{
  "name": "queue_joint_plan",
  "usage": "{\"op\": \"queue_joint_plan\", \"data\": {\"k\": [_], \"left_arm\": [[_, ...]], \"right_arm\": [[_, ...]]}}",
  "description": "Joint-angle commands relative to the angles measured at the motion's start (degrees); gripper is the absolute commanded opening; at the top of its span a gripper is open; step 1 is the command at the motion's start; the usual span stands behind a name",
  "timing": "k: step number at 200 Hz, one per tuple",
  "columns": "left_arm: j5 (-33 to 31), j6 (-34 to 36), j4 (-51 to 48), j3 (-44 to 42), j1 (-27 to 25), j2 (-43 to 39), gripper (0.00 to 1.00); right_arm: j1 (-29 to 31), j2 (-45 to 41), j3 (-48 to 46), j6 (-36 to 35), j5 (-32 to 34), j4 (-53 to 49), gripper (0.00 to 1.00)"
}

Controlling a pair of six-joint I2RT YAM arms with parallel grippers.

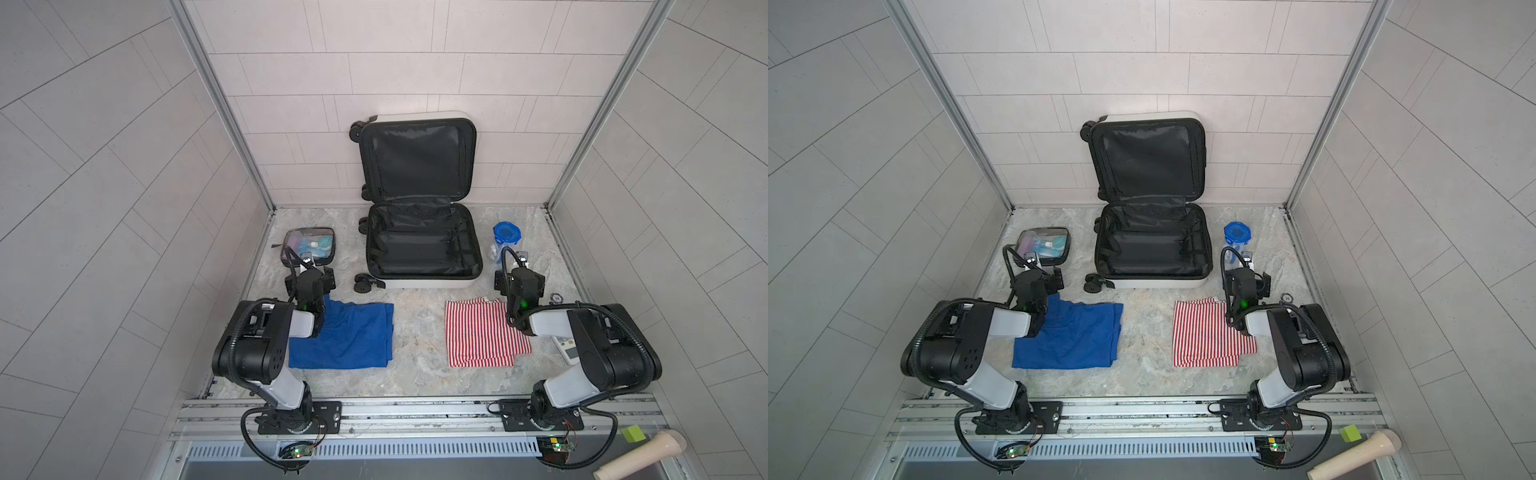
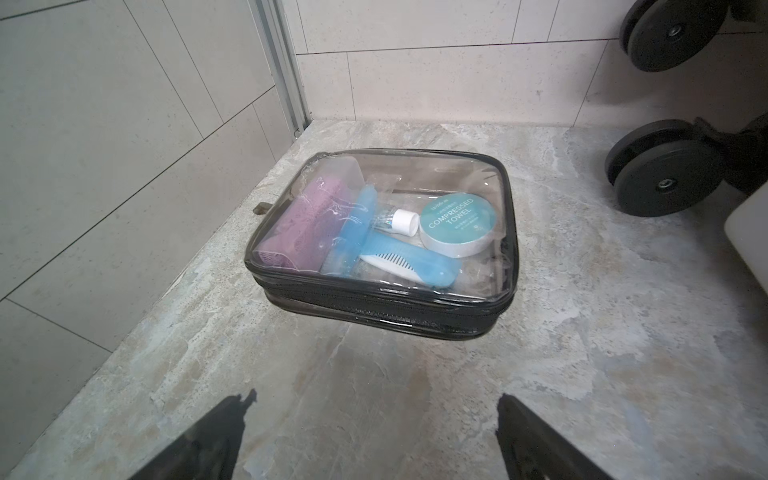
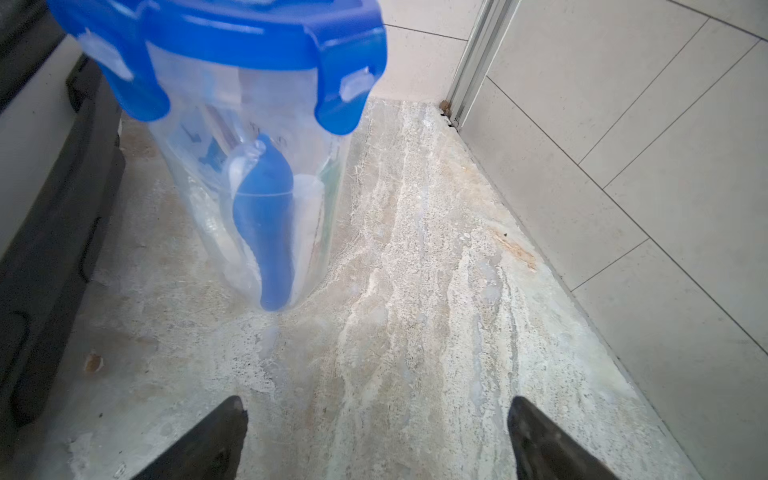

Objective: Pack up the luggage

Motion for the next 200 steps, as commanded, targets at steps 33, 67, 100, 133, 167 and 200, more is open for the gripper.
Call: {"op": "queue_joint_plan", "data": {"k": [33,67,100,133,167,200], "left_arm": [[0.31,0.45,1.24,-0.04,0.07,-0.52,1.0],[0.37,0.54,1.58,-0.21,0.07,-0.53,1.0],[0.37,0.56,1.62,-0.31,-0.02,-0.71,1.0],[0.4,0.61,1.75,-0.36,-0.08,-0.72,1.0],[0.33,0.59,1.7,-0.39,-0.08,-0.71,1.0],[0.39,0.54,1.74,-0.39,-0.07,-0.71,1.0]], "right_arm": [[0.1,-1.11,0.11,-0.3,0.16,0.3,0.99],[0.1,-1.11,0.03,-0.34,0.16,0.3,0.99],[0.05,-1.11,0.03,-0.38,0.2,0.37,0.99],[0.07,-1.11,0.03,-0.34,0.16,0.39,1.0],[0.06,-1.02,0.06,-0.34,0.16,0.3,0.99],[0.02,-1.02,0.12,-0.34,0.16,0.35,1.0]]}}
